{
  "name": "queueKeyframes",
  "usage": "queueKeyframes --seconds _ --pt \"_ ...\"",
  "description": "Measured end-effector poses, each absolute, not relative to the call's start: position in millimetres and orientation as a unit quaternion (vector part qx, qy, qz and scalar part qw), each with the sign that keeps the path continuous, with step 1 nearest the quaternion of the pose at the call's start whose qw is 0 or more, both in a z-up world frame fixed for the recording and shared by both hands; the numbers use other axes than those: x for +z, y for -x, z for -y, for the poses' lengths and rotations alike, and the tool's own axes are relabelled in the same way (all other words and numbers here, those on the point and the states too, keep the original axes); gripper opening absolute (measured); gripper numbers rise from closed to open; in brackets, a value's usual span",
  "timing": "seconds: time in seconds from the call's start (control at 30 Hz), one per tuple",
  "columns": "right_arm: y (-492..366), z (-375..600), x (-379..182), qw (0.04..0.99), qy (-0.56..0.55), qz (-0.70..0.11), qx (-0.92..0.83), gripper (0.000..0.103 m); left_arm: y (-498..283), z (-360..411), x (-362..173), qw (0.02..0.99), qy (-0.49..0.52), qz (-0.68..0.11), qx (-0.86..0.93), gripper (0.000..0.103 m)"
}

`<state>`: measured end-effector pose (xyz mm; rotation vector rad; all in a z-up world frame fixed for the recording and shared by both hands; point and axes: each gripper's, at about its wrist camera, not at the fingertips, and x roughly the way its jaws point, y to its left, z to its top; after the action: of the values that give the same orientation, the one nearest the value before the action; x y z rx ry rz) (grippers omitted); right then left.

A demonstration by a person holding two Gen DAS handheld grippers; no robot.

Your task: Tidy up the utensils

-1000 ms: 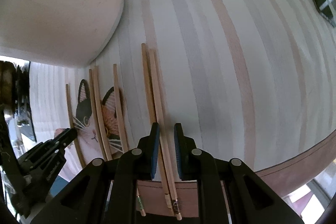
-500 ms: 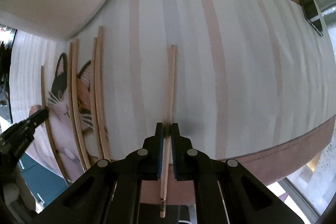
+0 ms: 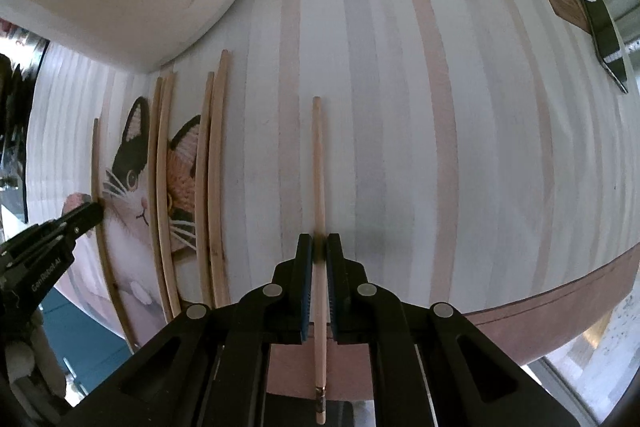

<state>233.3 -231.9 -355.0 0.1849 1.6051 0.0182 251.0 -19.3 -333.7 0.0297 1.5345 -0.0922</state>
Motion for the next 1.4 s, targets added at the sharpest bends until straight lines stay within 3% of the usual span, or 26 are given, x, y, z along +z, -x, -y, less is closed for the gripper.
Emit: queueKeyframes --seconds 0.33,0.5,1.03,1.4 --pt "-253 204 -359 0.685 -0.050 -0.727 -0.007 0.009 -254 24 -330 0.726 -0.027 -0.686 -0.042 0.004" --pt "-232 194 -348 0.707 -0.072 -0.703 -0.023 0.007 -249 15 -295 0.771 -0.051 -0.635 -0.025 0.004" --pt "-212 208 -243 0.823 -0.086 -0.560 -0.050 0.007 -252 -8 -185 0.864 -0.038 -0.501 -0.009 0.004" --pt "-233 227 -128 0.882 -0.153 -0.446 -0.015 0.007 -268 -15 -59 0.905 0.075 -0.416 -0.051 0.004"
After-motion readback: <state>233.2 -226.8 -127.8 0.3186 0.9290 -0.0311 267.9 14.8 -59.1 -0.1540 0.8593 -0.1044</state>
